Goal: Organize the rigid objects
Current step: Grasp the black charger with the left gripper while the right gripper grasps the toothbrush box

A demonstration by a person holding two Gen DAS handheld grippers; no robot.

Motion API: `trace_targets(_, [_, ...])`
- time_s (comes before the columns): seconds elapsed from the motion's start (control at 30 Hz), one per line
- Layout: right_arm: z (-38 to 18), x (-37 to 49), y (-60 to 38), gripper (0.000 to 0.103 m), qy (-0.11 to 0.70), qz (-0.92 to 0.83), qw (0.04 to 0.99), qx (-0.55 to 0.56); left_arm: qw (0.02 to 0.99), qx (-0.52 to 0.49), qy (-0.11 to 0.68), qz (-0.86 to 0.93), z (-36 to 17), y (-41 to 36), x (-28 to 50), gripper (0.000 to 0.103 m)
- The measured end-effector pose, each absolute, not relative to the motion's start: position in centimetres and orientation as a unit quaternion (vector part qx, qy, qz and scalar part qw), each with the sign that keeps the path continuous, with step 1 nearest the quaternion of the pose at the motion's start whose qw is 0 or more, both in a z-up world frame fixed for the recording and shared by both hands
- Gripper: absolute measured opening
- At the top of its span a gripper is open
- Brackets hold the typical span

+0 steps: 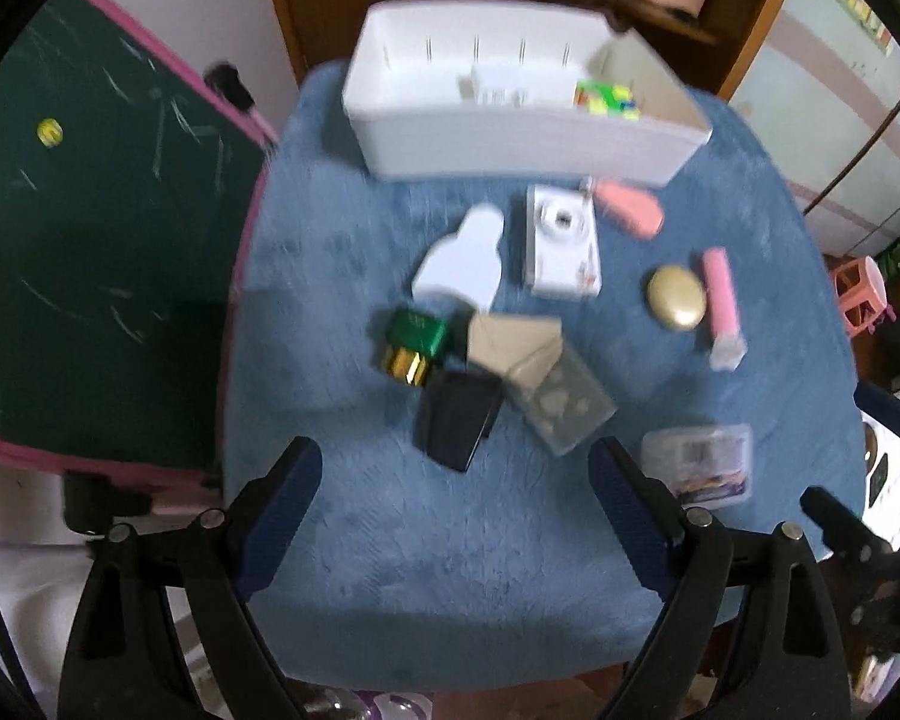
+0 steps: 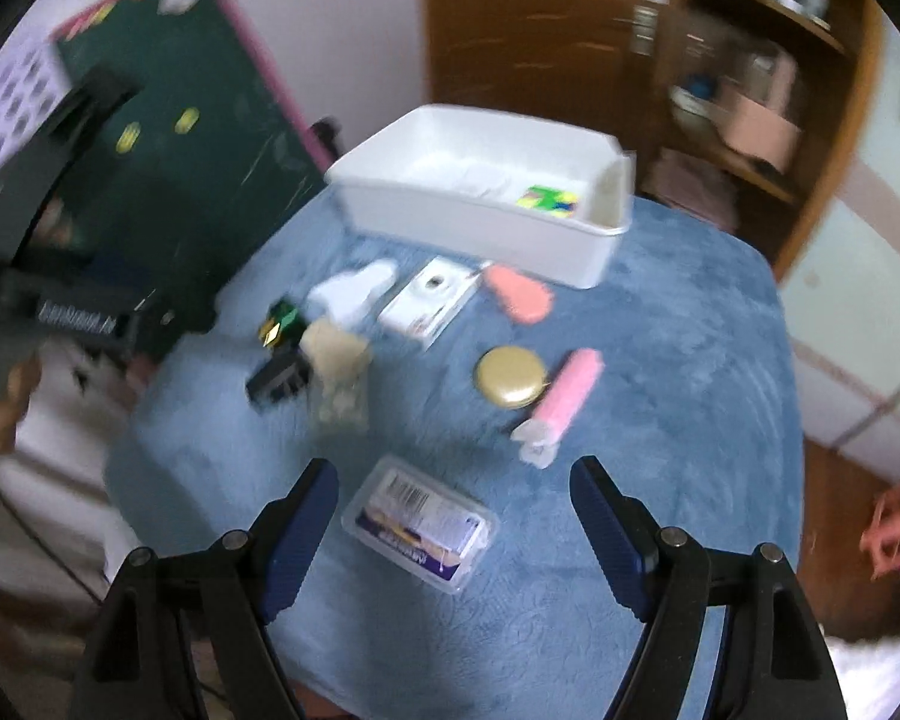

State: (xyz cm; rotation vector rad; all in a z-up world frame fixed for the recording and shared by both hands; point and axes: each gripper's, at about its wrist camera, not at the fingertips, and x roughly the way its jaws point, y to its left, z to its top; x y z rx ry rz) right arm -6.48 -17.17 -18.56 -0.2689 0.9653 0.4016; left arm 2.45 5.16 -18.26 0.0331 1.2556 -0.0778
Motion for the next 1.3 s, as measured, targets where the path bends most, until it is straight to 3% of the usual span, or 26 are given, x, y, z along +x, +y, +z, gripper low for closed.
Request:
trace_targets(0.27, [-25.1, -6.1, -14.4, 0.080, 0.470, 0.284, 0.797, -0.250, 0.787, 0.033, 0.612, -0.067, -24.6, 5.5, 3.5, 0.092])
trace_targets(0.63, [-28.4, -5.6, -13.6, 0.080, 0.480, 0.329, 0.742, -0.334, 0.775, 0.053, 0.621, -0.101, -26.9, 6.6, 4.0, 0.091])
trace_targets(0.7, [-29.0, -5.5, -13.6, 0.080, 0.482, 0.330, 0.734, -0.345, 0.774, 0.058, 0.621, -0.111, -27.3, 6.4, 4.2, 0.087])
trace_targets(0.77, [-29.6, -5.2, -13.7, 0.080, 0.494, 0.334, 0.726, -0.343, 0.769, 0.054, 0.625, -0.123, -27.6, 6.1, 4.6, 0.075])
trace_targets(0.83, [-30.0, -4.7, -13.7, 0.080, 0.507, 0.336, 0.721, -0.334, 0.765, 0.055, 0.628, -0.130, -28.1, 6.0, 4.8, 0.070])
trace_targets(1.0, [-30.3, -4.7, -13.5, 0.078, 0.509, 0.343, 0.715, -0.335, 0.768, 0.055, 0.624, -0.133, -28.1, 5.3, 5.0, 0.064])
trace_targets(1.03, [-30.3, -4.9, -13.4, 0.077, 0.507, 0.342, 0.715, -0.338, 0.770, 0.050, 0.622, -0.132, -28.0, 5.3, 5.1, 0.057])
trace_targets(1.07, [-30.4, -5.0, -13.3, 0.075, 0.506, 0.341, 0.716, -0.339, 0.772, 0.042, 0.620, -0.135, -27.9, 5.3, 5.0, 0.041])
trace_targets(1.3, [-29.8, -5.5, -13.1, 0.069, 0.513, 0.320, 0.733, -0.312, 0.780, 0.002, 0.614, -0.122, -26.7, 5.2, 4.8, 0.040])
